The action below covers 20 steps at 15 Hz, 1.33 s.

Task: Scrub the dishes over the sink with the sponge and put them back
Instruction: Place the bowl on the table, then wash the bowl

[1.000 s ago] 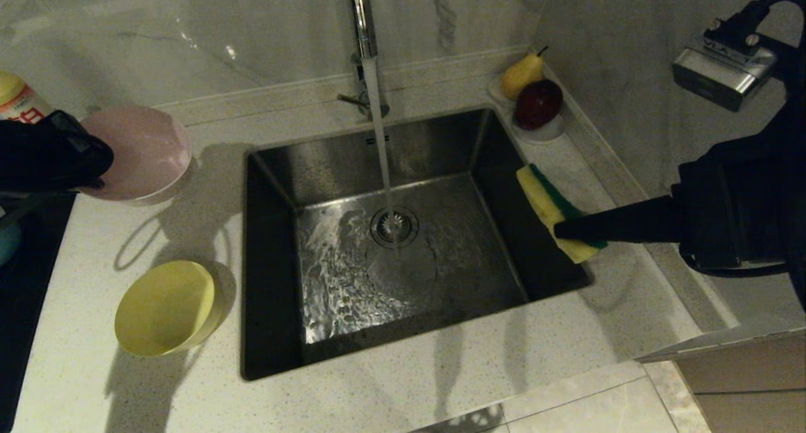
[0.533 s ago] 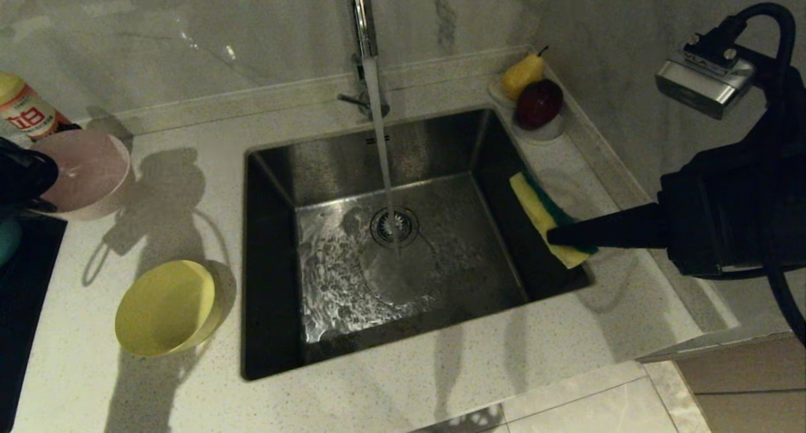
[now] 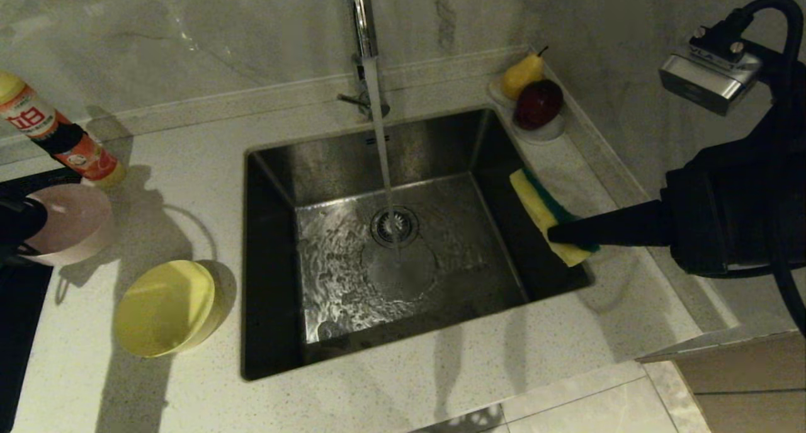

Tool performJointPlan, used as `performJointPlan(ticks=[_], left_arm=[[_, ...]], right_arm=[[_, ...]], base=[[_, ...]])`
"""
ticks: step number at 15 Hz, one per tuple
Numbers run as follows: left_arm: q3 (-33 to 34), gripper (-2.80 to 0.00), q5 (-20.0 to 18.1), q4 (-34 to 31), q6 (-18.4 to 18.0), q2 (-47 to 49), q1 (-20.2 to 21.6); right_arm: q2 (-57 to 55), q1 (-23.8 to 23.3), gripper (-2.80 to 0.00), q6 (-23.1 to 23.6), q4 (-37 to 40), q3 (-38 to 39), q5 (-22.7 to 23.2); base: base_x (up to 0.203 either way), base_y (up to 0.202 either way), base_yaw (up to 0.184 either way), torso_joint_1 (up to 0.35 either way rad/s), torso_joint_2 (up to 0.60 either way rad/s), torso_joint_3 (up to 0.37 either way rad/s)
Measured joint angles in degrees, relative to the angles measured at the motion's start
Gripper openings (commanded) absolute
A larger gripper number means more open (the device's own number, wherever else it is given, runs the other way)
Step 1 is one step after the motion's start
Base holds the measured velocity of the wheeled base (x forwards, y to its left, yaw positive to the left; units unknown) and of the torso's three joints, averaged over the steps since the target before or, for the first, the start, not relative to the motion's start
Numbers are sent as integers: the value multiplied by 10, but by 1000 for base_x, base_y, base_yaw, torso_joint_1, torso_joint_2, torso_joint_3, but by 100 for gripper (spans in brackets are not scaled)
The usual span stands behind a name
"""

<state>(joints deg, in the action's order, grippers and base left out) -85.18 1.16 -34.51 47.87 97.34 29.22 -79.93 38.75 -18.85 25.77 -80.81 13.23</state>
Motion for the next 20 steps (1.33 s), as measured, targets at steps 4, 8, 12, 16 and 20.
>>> performJointPlan(ticks=[4, 8, 12, 16, 20], left_arm=[[10, -280, -1, 0, 0, 25, 13], [21, -280, -8, 7, 0, 42, 15], [28, 0, -26, 23, 0, 46, 17], [12, 0, -63, 16, 6, 18, 25], [-6, 0, -65, -5, 4, -30, 25]], right_arm=[[-1, 0, -280, 0, 0, -4, 0], [-1, 1, -280, 0, 0, -3, 0], [-1, 1, -280, 0, 0, -3, 0], [5, 1, -280, -1, 0, -5, 5], [7, 0, -280, -1, 0, -6, 7]], base=[[0, 0, 0, 0, 0, 0], [0, 0, 0, 0, 0, 0], [0, 0, 0, 0, 0, 0], [0, 0, 0, 0, 0, 0], [0, 0, 0, 0, 0, 0]])
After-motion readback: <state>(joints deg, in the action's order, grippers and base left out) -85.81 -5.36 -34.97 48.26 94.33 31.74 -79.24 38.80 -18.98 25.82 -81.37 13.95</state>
